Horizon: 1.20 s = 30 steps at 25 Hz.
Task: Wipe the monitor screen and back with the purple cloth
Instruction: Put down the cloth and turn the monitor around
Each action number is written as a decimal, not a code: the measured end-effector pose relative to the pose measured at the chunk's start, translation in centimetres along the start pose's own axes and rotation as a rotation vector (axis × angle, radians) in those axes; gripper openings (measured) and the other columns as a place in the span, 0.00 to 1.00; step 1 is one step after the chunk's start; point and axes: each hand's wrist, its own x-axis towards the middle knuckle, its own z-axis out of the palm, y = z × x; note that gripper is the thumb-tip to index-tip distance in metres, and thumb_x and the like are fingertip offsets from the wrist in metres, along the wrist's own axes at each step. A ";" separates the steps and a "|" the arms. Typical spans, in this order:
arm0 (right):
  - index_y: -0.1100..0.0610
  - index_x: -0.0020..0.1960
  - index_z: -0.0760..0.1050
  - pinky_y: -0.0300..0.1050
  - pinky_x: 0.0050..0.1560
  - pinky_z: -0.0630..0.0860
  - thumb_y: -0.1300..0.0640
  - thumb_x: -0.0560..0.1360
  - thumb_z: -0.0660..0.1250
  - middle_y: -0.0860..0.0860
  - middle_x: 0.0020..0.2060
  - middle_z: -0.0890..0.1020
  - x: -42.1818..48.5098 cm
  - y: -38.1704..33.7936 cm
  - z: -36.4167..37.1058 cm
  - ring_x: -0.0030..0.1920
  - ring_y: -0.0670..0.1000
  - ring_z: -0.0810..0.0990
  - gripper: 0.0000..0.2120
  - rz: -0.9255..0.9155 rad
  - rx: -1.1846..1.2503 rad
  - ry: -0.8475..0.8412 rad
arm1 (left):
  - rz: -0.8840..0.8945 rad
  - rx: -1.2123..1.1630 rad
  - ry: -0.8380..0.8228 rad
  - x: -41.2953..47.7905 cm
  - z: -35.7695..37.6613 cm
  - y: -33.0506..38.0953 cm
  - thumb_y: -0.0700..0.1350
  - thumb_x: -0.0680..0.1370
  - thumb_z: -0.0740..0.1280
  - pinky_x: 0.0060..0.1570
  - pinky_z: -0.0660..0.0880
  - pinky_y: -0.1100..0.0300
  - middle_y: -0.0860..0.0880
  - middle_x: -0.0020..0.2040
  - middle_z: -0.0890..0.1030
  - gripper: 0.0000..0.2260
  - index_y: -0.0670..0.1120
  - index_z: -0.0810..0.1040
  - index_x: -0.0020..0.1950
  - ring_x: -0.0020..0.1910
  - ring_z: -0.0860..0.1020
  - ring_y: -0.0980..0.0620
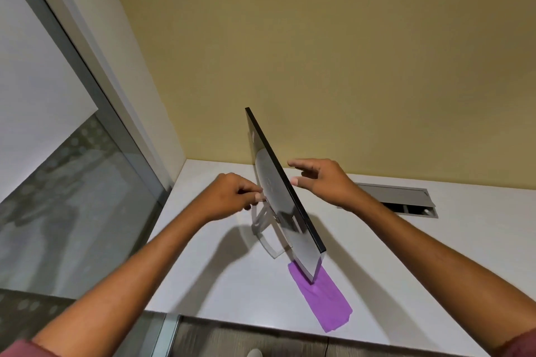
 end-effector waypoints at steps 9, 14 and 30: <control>0.37 0.82 0.65 0.41 0.77 0.66 0.46 0.67 0.86 0.32 0.79 0.66 -10.8 1.5 0.0 0.77 0.37 0.65 0.50 0.180 -0.033 -0.173 | -0.015 0.404 0.303 15.3 -7.9 -3.8 0.39 0.83 0.65 0.74 0.73 0.45 0.39 0.76 0.77 0.25 0.43 0.70 0.81 0.75 0.74 0.37; 0.36 0.83 0.61 0.40 0.80 0.61 0.45 0.66 0.86 0.30 0.80 0.63 -12.0 2.5 0.8 0.76 0.29 0.61 0.53 0.199 -0.088 -0.137 | 0.052 0.549 0.245 19.7 -9.6 -2.5 0.32 0.78 0.62 0.79 0.67 0.42 0.41 0.84 0.64 0.34 0.43 0.62 0.85 0.83 0.63 0.39; 0.36 0.81 0.67 0.41 0.77 0.65 0.49 0.64 0.88 0.32 0.78 0.68 -13.6 2.4 2.0 0.73 0.30 0.64 0.51 0.264 0.006 0.122 | 0.122 0.954 0.082 21.8 -9.3 -1.5 0.34 0.79 0.62 0.71 0.71 0.43 0.48 0.83 0.67 0.33 0.49 0.64 0.85 0.81 0.68 0.45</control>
